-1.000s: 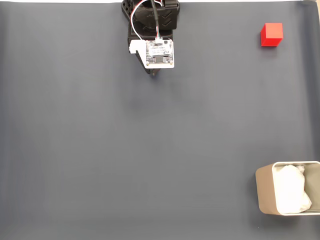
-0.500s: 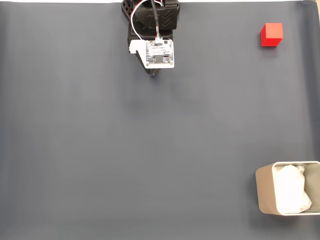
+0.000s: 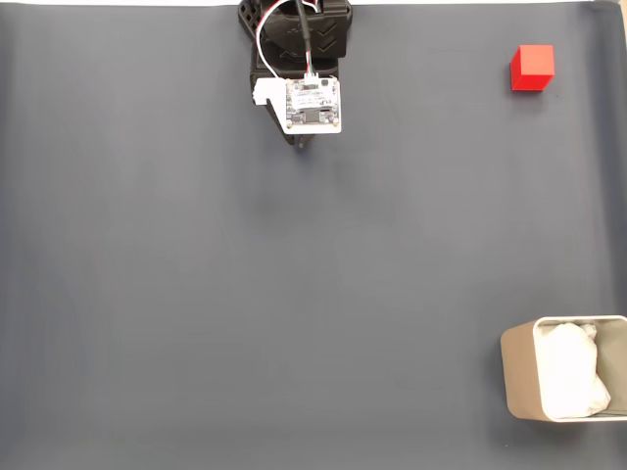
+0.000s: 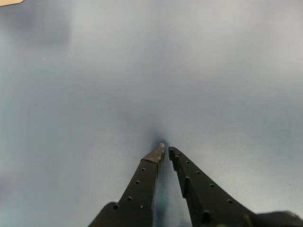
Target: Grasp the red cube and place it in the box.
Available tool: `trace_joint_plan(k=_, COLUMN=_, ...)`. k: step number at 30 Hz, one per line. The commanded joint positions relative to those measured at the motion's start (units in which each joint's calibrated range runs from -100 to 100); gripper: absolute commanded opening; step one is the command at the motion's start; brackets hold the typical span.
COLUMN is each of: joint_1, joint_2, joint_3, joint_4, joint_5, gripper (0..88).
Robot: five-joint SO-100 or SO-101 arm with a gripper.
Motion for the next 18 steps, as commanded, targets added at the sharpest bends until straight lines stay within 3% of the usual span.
trace_joint_plan(k=1, joint_1=0.5, joint_2=0.1, joint_3=0.5, joint_4=1.3, joint_5=-0.5, gripper=0.2)
trace_joint_plan(k=7, joint_1=0.2, joint_2=0.1, joint_3=0.5, joint_4=1.2, joint_5=0.2, gripper=0.0)
trace_joint_plan(k=12, joint_1=0.3, joint_2=0.3, joint_3=-1.8, joint_4=-6.0, joint_5=-0.2, gripper=0.0)
trace_joint_plan(k=18, joint_1=-1.1, joint_2=10.7, joint_3=-20.5, joint_4=-16.1, joint_5=-0.4, gripper=0.0)
